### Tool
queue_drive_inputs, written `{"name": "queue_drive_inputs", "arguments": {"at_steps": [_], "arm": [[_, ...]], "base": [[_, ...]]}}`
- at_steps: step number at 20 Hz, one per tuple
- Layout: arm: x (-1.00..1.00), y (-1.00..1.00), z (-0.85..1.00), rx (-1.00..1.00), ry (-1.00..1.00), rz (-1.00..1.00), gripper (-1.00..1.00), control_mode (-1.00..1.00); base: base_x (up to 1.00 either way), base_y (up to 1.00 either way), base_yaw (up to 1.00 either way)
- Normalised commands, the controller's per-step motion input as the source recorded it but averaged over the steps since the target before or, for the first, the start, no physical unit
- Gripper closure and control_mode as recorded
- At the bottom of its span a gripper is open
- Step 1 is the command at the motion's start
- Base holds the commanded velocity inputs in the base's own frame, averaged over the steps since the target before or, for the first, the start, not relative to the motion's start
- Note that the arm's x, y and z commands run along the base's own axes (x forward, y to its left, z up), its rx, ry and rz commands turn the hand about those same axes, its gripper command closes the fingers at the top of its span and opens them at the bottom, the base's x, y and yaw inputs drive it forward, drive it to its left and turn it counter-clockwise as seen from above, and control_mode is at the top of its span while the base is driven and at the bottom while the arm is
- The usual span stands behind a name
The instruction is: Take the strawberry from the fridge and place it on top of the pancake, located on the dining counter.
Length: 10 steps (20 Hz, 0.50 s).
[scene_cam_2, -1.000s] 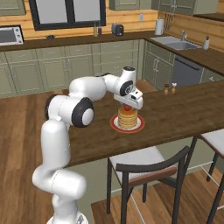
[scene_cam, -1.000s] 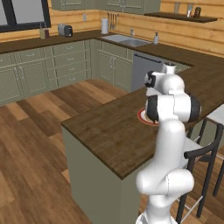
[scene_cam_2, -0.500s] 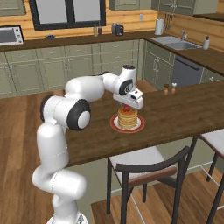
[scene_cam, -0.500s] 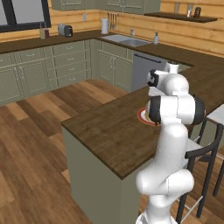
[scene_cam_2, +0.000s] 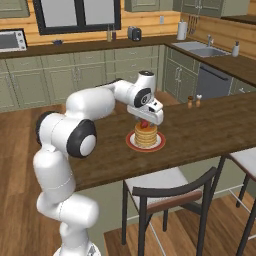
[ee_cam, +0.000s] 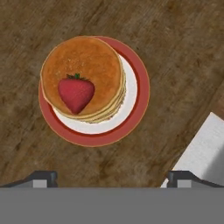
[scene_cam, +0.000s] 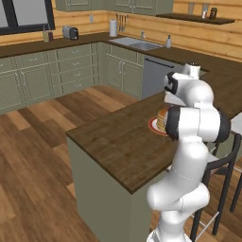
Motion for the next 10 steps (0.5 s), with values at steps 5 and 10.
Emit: {"name": "queue_drive_inputs", "arguments": {"at_steps": [5, 10], "arm": [[-0.61, 0.00, 0.24, 0.00, 0.00, 0.00, -1.00, -1.00], [-0.66, 0.00, 0.10, 0.00, 0.00, 0.00, -1.00, -1.00]], "base": [[0.00, 0.00, 0.00], [0.00, 0.00, 0.00]]}}
